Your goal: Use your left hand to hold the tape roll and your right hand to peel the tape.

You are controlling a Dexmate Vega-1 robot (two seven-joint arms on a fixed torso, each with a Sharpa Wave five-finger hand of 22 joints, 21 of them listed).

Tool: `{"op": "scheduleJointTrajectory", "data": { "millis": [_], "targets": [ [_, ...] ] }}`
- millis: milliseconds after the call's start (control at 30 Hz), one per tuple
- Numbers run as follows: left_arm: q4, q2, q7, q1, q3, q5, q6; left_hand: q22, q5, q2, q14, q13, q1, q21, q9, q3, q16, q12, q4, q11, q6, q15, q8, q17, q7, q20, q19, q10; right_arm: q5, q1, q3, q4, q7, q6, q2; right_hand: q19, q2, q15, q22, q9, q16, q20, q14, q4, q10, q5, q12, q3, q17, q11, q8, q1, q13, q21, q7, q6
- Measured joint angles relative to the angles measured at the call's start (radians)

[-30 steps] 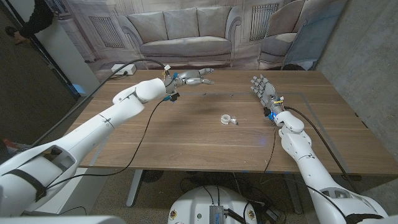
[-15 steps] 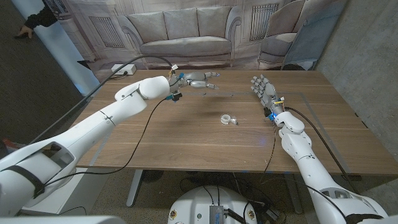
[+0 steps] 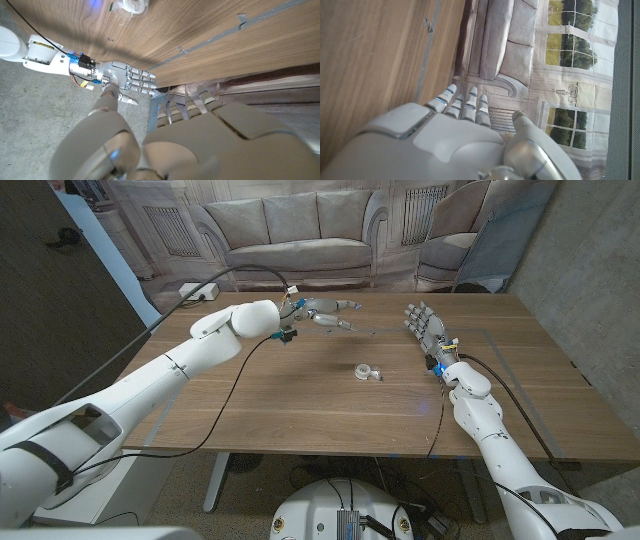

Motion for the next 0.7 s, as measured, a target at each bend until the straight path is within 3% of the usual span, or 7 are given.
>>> {"op": "scheduleJointTrajectory", "data": {
  "millis": [33, 700],
  "targets": [
    [-0.001, 0.0, -0.019, -0.001, 0.001, 0.056, 0.0, 0.0, 0.0, 0.0, 0.0, 0.0, 0.0, 0.0, 0.0, 0.0, 0.0, 0.0, 0.0, 0.003, 0.002, 0.0, 0.0, 0.0, -0.001, 0.002, 0.002, 0.003, 0.0, 0.0, 0.0, 0.0, 0.0, 0.0, 0.0, 0.0, 0.0, 0.0, 0.0, 0.0, 0.0, 0.0, 0.0, 0.0, 0.0, 0.0, 0.0, 0.0, 0.0, 0.0, 0.0, 0.0, 0.0, 0.0, 0.0, 0.0],
    [-0.032, -0.013, -0.039, -0.013, 0.033, 0.222, -0.013, 0.0, 0.02, -0.065, 0.048, -0.003, 0.065, -0.004, 0.0, -0.022, 0.006, 0.007, -0.03, 0.0, 0.105, -0.013, 0.014, 0.0, 0.009, 0.011, 0.043, 0.068, 0.003, -0.022, 0.008, -0.027, -0.004, 0.004, 0.002, 0.006, 0.0, 0.0, 0.0, 0.0, 0.0, -0.006, 0.0, 0.004, 0.0, 0.0, 0.0, -0.004, 0.0, 0.0, 0.0, 0.0, 0.0, 0.0, 0.0, 0.0]
  ]
}}
